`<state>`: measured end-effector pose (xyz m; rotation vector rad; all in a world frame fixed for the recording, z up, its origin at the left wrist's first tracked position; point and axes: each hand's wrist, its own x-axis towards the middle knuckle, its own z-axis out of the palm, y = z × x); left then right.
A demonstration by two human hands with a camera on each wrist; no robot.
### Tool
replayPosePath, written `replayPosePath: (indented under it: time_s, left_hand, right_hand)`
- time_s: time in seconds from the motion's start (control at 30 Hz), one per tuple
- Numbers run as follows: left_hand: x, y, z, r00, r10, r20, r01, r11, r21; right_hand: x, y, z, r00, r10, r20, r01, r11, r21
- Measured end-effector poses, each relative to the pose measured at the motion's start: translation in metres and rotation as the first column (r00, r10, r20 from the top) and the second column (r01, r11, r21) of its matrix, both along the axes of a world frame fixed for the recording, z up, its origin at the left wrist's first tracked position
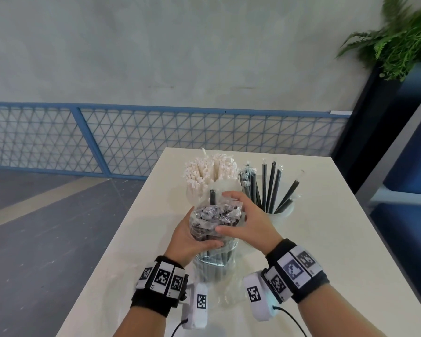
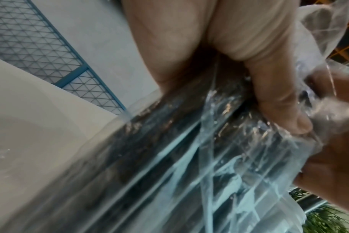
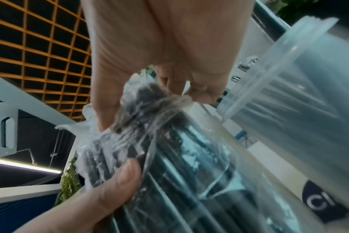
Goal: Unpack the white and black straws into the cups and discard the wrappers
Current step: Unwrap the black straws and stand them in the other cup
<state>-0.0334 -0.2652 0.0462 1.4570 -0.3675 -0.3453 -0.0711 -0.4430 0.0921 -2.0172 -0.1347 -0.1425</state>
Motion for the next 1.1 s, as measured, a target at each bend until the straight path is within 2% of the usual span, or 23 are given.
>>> replayPosePath:
  time_s: [0.07,0.2,0.3,0.47,0.57,0.7,0.87,1.1]
  left_hand:
    - [-0.002,-0.001,-0.001,1.0,0.002,0.0,-0.002,1.0,0.0]
    - [-0.001,0.001,0.001,1.0,0.007,0.003,-0.007,1.0,0.004]
    - [0.001,0.004,0.004,0.999,-0.048,-0.015,0.049,0.997,0.059]
    - [0.001,0.004,0.006,0.996,-0.076,-0.038,0.079,0.993,0.086]
    - [-0.001,0.004,0.008,0.998,-0.056,-0.02,0.057,0.994,0.089]
    - [-0.005,0.001,0.012,1.0,-0.019,0.017,0.017,0.994,0.111]
    - [-0.006,0.0,0.006,0.998,0.056,-0.035,-0.051,0.991,0.126]
    - [-0.004,0.001,0.002,0.997,0.067,-0.03,-0.06,0.982,0.177]
  right_hand:
    - [0.001,0.001,-0.001,1.0,-0.003,0.028,0.001,0.998,0.061]
    - [-0.001,0.005,-0.001,0.995,0.053,0.083,-0.05,0.998,-0.041]
    - [0.0,0.003,0.003,0.988,0.146,0.043,-0.147,0.989,0.018]
    - [0.0,0.0,0.004,0.983,0.18,-0.029,-0.174,0.973,0.153]
    - [-0.001,0.003,0.003,0.996,0.088,0.0,-0.086,0.975,0.206]
    - [-0.003,0.007,0.009,0.998,0.002,0.058,-0.009,0.993,0.115]
    - [-0.002,0.004,0.027,0.991,0.012,0.132,-0.024,0.995,0.095]
    - [-0.003,-0.002,0.042,0.989,0.055,0.14,-0.069,0.993,0.095]
